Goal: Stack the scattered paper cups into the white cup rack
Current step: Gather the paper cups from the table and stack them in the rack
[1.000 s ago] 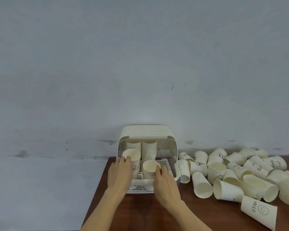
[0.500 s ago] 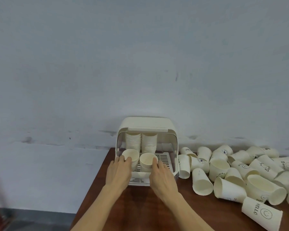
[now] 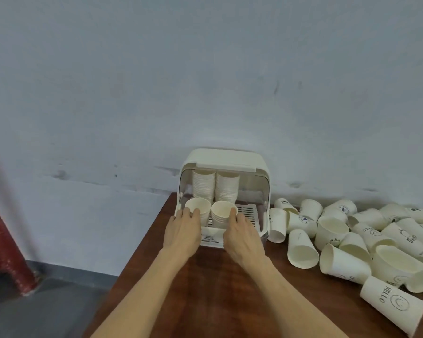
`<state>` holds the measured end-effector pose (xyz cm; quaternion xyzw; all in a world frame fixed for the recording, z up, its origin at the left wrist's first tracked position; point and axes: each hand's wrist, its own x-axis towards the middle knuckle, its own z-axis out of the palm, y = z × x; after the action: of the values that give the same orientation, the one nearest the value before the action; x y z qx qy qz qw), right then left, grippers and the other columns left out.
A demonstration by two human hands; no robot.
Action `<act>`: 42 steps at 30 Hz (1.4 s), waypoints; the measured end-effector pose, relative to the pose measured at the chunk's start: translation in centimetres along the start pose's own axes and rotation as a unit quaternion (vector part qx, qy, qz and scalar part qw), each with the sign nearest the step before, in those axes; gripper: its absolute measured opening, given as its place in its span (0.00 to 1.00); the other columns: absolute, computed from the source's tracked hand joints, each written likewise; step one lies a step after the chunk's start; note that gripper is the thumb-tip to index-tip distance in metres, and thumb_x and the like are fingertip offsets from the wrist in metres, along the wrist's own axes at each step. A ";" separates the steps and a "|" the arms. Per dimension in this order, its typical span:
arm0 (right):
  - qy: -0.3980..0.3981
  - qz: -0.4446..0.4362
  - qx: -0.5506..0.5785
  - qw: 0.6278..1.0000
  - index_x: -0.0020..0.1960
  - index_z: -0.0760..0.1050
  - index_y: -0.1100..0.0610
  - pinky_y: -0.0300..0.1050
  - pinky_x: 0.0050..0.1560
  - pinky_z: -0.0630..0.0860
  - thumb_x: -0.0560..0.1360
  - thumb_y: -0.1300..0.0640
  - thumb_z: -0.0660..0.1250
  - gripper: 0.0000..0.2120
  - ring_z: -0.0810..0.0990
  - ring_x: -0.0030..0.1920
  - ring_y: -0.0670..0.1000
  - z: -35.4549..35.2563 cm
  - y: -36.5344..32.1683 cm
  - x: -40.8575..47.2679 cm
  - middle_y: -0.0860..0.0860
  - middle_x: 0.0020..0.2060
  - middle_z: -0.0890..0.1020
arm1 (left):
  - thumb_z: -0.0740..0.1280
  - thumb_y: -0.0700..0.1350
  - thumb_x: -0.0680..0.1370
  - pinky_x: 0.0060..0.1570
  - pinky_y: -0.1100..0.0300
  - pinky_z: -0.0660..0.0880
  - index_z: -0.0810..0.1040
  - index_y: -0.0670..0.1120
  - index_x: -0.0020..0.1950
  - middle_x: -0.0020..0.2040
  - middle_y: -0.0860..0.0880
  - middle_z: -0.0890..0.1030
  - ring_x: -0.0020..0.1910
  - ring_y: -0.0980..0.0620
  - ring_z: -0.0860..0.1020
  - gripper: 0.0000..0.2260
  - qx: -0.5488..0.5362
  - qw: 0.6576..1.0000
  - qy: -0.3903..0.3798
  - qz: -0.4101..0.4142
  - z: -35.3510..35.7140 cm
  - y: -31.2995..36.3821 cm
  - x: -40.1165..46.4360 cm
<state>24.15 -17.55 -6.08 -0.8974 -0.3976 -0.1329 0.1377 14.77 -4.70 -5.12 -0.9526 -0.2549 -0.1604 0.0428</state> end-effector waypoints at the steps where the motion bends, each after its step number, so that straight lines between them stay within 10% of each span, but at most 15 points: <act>1: -0.004 0.002 -0.002 1.000 0.75 0.53 0.66 0.48 0.58 0.70 0.76 0.61 0.56 0.29 0.74 0.57 0.58 -0.1 -0.1 -0.1 0.59 0.61 0.73 | 0.58 0.43 0.79 0.53 0.52 0.70 0.65 0.45 0.69 0.61 0.44 0.74 0.59 0.44 0.72 0.18 -0.001 1.000 -0.006 -0.002 0.1 0.1 -0.2; 9: -0.048 0.019 0.034 0.998 0.75 0.50 0.65 0.51 0.57 0.70 0.74 0.61 0.58 0.33 0.73 0.58 0.61 -0.7 -0.3 0.0 0.61 0.62 0.71 | 0.58 0.44 0.80 0.57 0.50 0.71 0.48 0.41 0.78 0.72 0.42 0.65 0.65 0.43 0.69 0.30 -0.089 0.995 -0.048 -0.024 -0.4 0.3 -1.5; 14: -0.100 0.022 0.113 0.988 0.77 0.43 0.63 0.52 0.65 0.67 0.74 0.63 0.60 0.38 0.68 0.65 0.60 -2.1 -0.6 -1.5 0.62 0.67 0.66 | 0.59 0.44 0.79 0.54 0.52 0.72 0.60 0.42 0.71 0.65 0.43 0.72 0.61 0.44 0.73 0.22 -0.106 0.993 -0.048 -0.013 -1.9 1.2 -3.1; 20: -0.049 0.071 0.149 0.985 0.70 0.60 0.60 0.51 0.55 0.71 0.75 0.63 0.57 0.23 0.73 0.59 0.60 -4.2 1.0 -5.7 0.58 0.62 0.70 | 0.59 0.45 0.79 0.53 0.52 0.72 0.67 0.44 0.65 0.62 0.45 0.74 0.59 0.45 0.74 0.15 -0.131 0.990 -0.043 0.038 -3.3 4.9 -4.4; 42: 0.047 0.222 0.105 0.968 0.70 0.64 0.59 0.53 0.55 0.72 0.78 0.60 0.57 0.20 0.74 0.57 0.59 -13.9 18.2 -17.5 0.56 0.58 0.73 | 0.56 0.45 0.80 0.47 0.51 0.72 0.66 0.45 0.68 0.60 0.47 0.73 0.57 0.44 0.74 0.16 -0.197 0.951 -0.082 0.225 -5.9 26.0 -8.6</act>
<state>24.63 -46.09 -1.88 -0.9364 -0.1932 -0.0981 0.2761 19.06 -32.27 -2.35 -0.9846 0.0005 -0.1145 -0.1317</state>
